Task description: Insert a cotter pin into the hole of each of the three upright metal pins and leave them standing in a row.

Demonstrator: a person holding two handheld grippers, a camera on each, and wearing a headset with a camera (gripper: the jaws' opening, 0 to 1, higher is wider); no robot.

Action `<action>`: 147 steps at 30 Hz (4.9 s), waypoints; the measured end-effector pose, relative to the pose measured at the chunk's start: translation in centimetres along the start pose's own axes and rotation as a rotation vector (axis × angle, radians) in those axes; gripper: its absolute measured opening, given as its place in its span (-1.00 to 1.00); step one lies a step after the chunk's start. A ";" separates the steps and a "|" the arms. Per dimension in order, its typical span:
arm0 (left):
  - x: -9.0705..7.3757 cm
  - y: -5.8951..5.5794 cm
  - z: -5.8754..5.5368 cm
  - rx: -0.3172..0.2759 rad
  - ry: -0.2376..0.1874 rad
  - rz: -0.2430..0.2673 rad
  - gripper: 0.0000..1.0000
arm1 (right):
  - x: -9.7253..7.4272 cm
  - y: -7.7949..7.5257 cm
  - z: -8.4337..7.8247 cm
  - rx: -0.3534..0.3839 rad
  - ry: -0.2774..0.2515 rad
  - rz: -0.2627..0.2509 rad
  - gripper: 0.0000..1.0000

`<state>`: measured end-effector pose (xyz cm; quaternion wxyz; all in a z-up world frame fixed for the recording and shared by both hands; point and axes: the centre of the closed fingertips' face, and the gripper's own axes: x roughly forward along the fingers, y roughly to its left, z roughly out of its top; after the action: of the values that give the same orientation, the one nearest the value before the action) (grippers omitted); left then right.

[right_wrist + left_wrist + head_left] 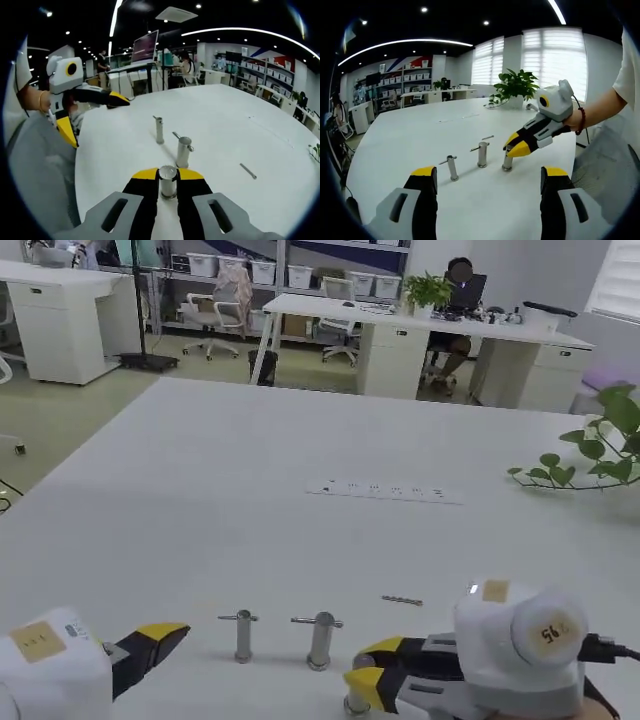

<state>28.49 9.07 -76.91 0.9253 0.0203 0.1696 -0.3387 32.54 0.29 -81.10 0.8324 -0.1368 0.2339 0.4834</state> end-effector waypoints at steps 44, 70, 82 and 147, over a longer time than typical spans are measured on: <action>0.1 -0.3 -0.2 0.001 0.012 -0.005 0.74 | -2.5 0.0 1.9 0.119 -0.022 0.056 -0.41; -0.1 0.5 -0.3 -0.008 0.009 0.022 0.67 | -2.3 -11.3 -0.2 0.040 0.140 -0.079 -0.51; -0.1 1.2 -0.8 -0.023 0.020 0.036 0.60 | 0.0 -14.0 -1.8 0.036 0.243 -0.101 -0.58; 0.2 0.0 -0.5 -0.006 0.053 -0.017 0.36 | 0.2 -14.0 -2.3 -0.409 0.502 -0.019 -0.96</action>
<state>28.50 8.99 -77.45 0.9177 0.0252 0.1950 -0.3453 44.26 -7.52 -83.15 0.7084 -0.4183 0.3288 0.4638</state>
